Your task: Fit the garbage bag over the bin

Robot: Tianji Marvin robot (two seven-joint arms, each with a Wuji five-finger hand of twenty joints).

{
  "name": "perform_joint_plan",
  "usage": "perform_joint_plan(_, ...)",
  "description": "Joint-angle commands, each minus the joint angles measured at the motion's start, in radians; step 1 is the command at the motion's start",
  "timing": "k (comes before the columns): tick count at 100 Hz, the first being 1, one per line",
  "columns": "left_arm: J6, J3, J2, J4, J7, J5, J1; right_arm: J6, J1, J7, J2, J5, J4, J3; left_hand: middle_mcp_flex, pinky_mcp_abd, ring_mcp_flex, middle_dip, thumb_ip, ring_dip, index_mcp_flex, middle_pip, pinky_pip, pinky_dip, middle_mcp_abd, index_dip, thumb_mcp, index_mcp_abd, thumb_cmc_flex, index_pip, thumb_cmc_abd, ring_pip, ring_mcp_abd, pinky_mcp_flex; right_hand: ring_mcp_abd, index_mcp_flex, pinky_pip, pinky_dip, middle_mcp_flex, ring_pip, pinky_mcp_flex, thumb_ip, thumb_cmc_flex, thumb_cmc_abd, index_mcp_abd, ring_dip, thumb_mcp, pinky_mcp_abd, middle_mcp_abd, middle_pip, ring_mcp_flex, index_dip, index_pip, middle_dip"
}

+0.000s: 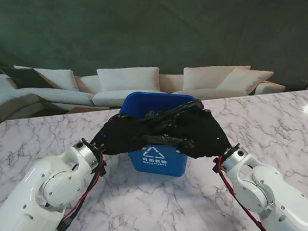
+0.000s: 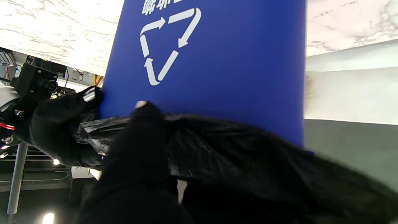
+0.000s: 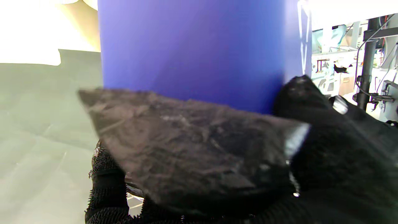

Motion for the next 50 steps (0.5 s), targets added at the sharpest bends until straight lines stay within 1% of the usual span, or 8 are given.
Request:
perform_joint_plan(1, -0.03, -0.009, -0.002, -0.003, -0.003, 0.002, 0.006, 0.005, -0.002, 0.006, -0.001, 0.005, 0.026, 0.006, -0.118, 0.02, -0.076, -0.129, 0.007, -0.069, -0.05, -0.076, -0.063, -0.02, 0.029, -0.054, -0.064, 0.01, -0.101, -0.099, 0.047, -0.103, 0.026, -0.056, 0.013, 0.045, -0.009, -0.007, 0.02, 0.024, 0.0, 0.018, 0.144, 0.056, -0.109, -0.012, 0.14, 0.004, -0.015, 0.015, 0.044, 0.015, 0.027, 0.001)
perform_joint_plan(13, -0.077, -0.037, -0.002, -0.012, 0.01, 0.005, 0.018, 0.004, -0.004, 0.017, -0.001, 0.012, 0.022, 0.019, -0.284, 0.032, -0.221, -0.275, -0.005, -0.218, -0.158, -0.219, -0.24, -0.071, 0.047, -0.124, -0.091, 0.015, -0.324, -0.255, -0.008, -0.273, 0.058, -0.168, 0.011, 0.057, -0.01, -0.008, 0.038, 0.023, 0.0, 0.015, 0.144, 0.05, -0.097, -0.012, 0.155, 0.005, -0.018, 0.02, 0.048, 0.016, 0.029, 0.005)
perform_joint_plan(20, -0.101, -0.053, 0.0, -0.02, 0.0, -0.009, 0.024, 0.005, -0.006, 0.025, -0.001, 0.012, 0.021, 0.024, -0.357, 0.042, -0.296, -0.347, -0.011, -0.311, -0.223, -0.287, -0.366, -0.119, 0.047, -0.175, -0.094, 0.008, -0.418, -0.35, -0.043, -0.356, 0.079, -0.227, 0.012, 0.061, -0.01, -0.008, 0.04, 0.022, 0.002, 0.014, 0.146, 0.049, -0.088, -0.013, 0.161, 0.003, -0.019, 0.021, 0.049, 0.016, 0.031, 0.007)
perform_joint_plan(28, -0.127, -0.068, 0.002, -0.022, -0.009, -0.018, 0.029, 0.004, -0.007, 0.03, 0.0, 0.01, 0.02, 0.031, -0.404, 0.046, -0.353, -0.41, -0.028, -0.385, -0.28, -0.344, -0.472, -0.169, 0.047, -0.241, -0.104, 0.006, -0.452, -0.439, -0.075, -0.411, 0.097, -0.262, 0.012, 0.063, -0.009, -0.009, 0.043, 0.021, 0.004, 0.012, 0.145, 0.049, -0.084, -0.013, 0.166, 0.003, -0.02, 0.021, 0.05, 0.018, 0.033, 0.01)
perform_joint_plan(34, -0.137, -0.076, 0.002, -0.022, -0.006, -0.026, 0.033, 0.002, -0.007, 0.032, 0.001, 0.01, 0.021, 0.035, -0.425, 0.051, -0.397, -0.44, -0.032, -0.434, -0.314, -0.366, -0.551, -0.216, 0.043, -0.283, -0.106, 0.007, -0.458, -0.482, -0.09, -0.445, 0.11, -0.29, 0.011, 0.063, -0.009, -0.009, 0.044, 0.02, 0.005, 0.01, 0.145, 0.05, -0.081, -0.013, 0.168, 0.002, -0.02, 0.021, 0.052, 0.02, 0.035, 0.011)
perform_joint_plan(41, -0.144, -0.085, 0.001, -0.021, 0.001, -0.025, 0.04, -0.005, -0.008, 0.039, 0.001, 0.011, 0.02, 0.042, -0.424, 0.059, -0.433, -0.453, -0.035, -0.473, -0.341, -0.372, -0.611, -0.256, 0.04, -0.31, -0.106, 0.008, -0.461, -0.505, -0.099, -0.465, 0.117, -0.31, 0.011, 0.062, -0.008, -0.009, 0.047, 0.017, 0.009, 0.007, 0.146, 0.05, -0.079, -0.016, 0.172, -0.001, -0.021, 0.02, 0.054, 0.023, 0.036, 0.012)
perform_joint_plan(47, -0.149, -0.091, -0.002, -0.019, 0.024, -0.015, 0.046, -0.01, -0.008, 0.047, 0.001, 0.017, 0.018, 0.046, -0.372, 0.061, -0.426, -0.442, -0.036, -0.475, -0.336, -0.349, -0.614, -0.259, 0.047, -0.313, -0.105, 0.01, -0.46, -0.502, -0.103, -0.457, 0.103, -0.306, 0.01, 0.061, -0.007, -0.009, 0.049, 0.015, 0.012, 0.006, 0.146, 0.051, -0.079, -0.016, 0.172, -0.001, -0.022, 0.02, 0.055, 0.025, 0.037, 0.013)
perform_joint_plan(50, -0.151, -0.094, -0.003, -0.019, 0.034, -0.011, 0.05, -0.013, -0.008, 0.051, 0.002, 0.02, 0.018, 0.048, -0.349, 0.054, -0.43, -0.393, -0.036, -0.461, -0.328, -0.313, -0.603, -0.251, 0.029, -0.313, -0.105, 0.007, -0.458, -0.493, -0.106, -0.433, 0.077, -0.309, 0.007, 0.061, -0.007, -0.01, 0.05, 0.013, 0.014, 0.004, 0.146, 0.052, -0.079, -0.018, 0.173, -0.001, -0.022, 0.018, 0.057, 0.025, 0.037, 0.013)
